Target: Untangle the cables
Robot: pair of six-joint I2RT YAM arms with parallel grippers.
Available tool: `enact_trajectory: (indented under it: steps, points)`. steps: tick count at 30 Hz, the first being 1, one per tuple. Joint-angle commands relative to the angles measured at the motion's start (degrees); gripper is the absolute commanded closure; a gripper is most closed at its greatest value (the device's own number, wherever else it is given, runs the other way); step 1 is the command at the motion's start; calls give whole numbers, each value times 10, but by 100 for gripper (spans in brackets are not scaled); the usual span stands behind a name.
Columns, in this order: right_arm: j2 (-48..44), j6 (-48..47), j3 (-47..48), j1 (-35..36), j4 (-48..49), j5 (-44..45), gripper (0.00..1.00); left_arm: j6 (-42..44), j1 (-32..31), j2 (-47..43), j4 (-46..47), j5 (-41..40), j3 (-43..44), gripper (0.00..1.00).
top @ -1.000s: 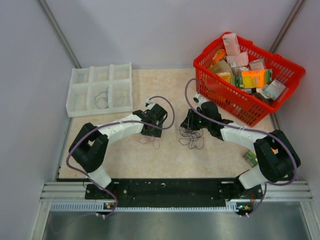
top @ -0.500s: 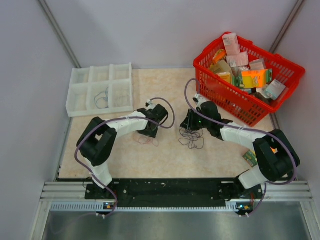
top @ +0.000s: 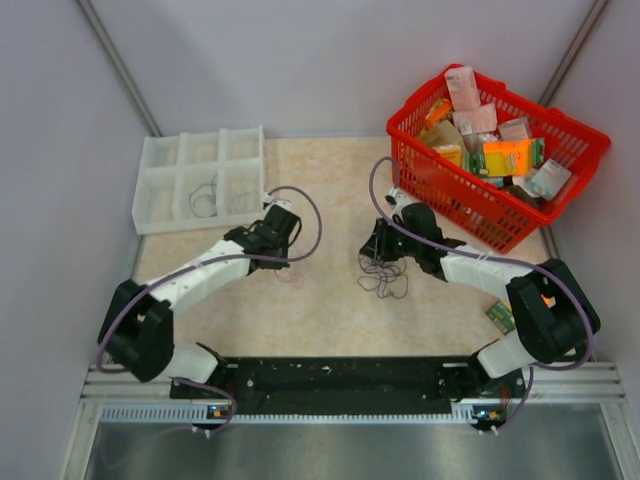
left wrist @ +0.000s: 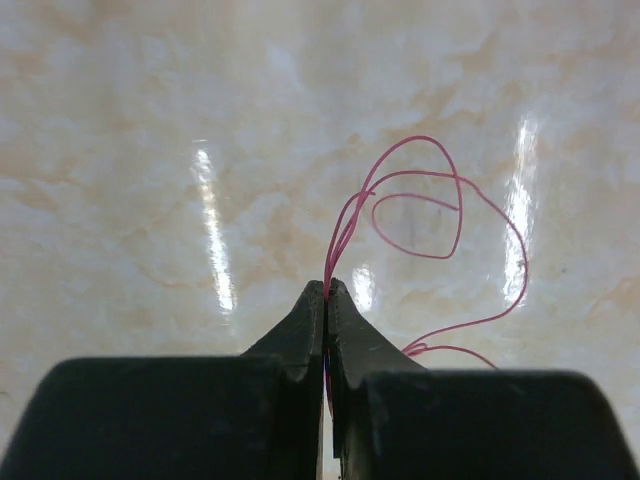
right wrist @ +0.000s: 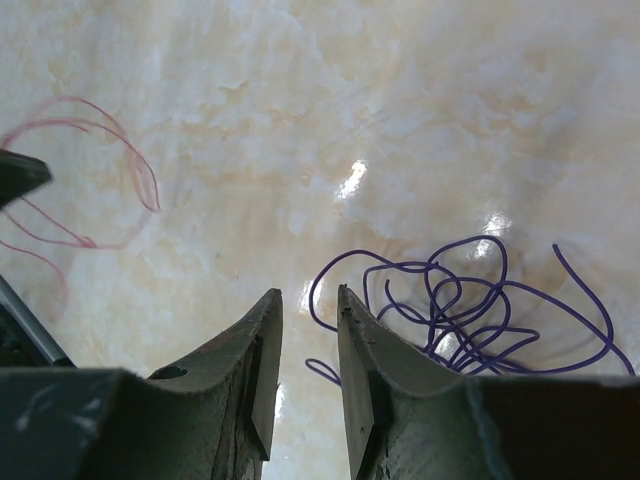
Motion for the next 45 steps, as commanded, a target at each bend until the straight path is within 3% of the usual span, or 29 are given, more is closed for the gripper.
enact_trajectory:
  steps: [1, 5, 11, 15, 19, 24, 30, 41, 45]
  points:
    - [2, 2, -1, -3, 27, -13, 72, -50, 68, -127, -5, -3, -11, 100]
    - [2, 2, -1, -4, 26, -12, 72, -101, 171, -199, -28, 7, -6, 100]
    - [2, 2, -1, -5, 25, -10, 72, -174, 349, -238, 22, 115, 10, 100]
    - [6, 0, 0, -5, 26, -6, 72, -283, 480, -186, 72, 228, 17, 100]
    - [7, -4, 4, -5, 22, -5, 72, -379, 557, -86, 167, 295, 22, 100]
    - [5, -5, 3, -8, 21, -2, 73, -449, 610, 29, 327, 359, 49, 100]
    - [7, -2, 3, -8, 24, -10, 72, -509, 653, 96, 493, 346, 59, 100]
    - [9, 4, 3, -8, 30, -23, 73, -570, 698, 213, 447, 403, 120, 100]
    - [13, 4, 4, -8, 32, -23, 73, -583, 697, 217, 437, 377, 113, 100]
